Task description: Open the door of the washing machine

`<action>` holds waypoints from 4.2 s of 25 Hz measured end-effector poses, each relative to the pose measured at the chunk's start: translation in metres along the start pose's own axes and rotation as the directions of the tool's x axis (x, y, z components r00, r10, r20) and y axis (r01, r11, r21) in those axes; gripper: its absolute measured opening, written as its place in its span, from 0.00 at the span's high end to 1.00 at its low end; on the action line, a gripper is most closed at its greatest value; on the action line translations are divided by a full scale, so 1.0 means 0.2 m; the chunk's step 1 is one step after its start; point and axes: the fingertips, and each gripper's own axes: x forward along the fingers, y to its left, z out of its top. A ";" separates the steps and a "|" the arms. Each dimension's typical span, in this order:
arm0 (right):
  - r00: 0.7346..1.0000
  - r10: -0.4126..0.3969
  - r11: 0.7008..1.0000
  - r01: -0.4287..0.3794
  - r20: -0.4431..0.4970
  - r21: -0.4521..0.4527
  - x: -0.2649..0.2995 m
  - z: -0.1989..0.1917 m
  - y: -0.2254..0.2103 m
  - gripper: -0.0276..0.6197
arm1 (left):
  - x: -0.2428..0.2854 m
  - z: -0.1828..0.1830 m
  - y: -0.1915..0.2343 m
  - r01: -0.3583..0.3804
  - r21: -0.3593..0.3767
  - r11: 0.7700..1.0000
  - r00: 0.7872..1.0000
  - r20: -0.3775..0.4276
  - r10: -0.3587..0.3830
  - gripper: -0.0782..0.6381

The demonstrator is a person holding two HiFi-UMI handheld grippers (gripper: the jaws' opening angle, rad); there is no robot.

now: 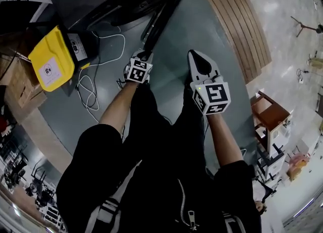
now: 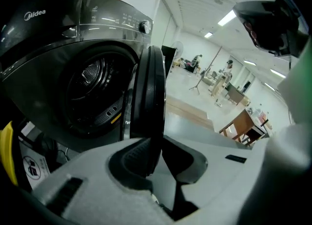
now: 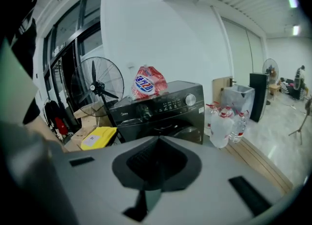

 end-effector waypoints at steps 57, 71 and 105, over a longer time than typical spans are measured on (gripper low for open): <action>0.964 0.256 0.958 -0.243 0.067 -0.155 -0.22 0.69 -0.82 0.95 | -0.31 1.45 -0.82 -0.134 -0.187 0.973 0.871 0.447 0.206 0.89; 0.901 0.425 0.872 -0.383 0.083 -0.304 0.00 0.91 -0.01 0.95 | -1.15 1.30 -0.32 -0.300 -0.270 0.915 0.725 0.559 0.403 0.89; 0.883 0.460 0.850 -0.407 0.095 -0.335 0.07 0.95 0.12 0.95 | -1.45 1.36 -0.14 -0.378 -0.328 0.866 0.610 0.615 0.499 0.89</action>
